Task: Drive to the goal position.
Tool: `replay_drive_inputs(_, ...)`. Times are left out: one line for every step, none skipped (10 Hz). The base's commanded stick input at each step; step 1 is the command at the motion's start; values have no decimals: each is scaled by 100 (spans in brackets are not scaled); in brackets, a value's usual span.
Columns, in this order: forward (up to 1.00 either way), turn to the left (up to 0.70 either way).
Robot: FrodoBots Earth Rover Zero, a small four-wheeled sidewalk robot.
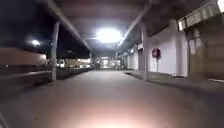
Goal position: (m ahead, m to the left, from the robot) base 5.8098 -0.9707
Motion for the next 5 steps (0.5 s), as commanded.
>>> replay_drive_inputs(100,0)
replay_drive_inputs(100,0)
replay_drive_inputs(100,0)
replay_drive_inputs(100,0)
replay_drive_inputs(100,0)
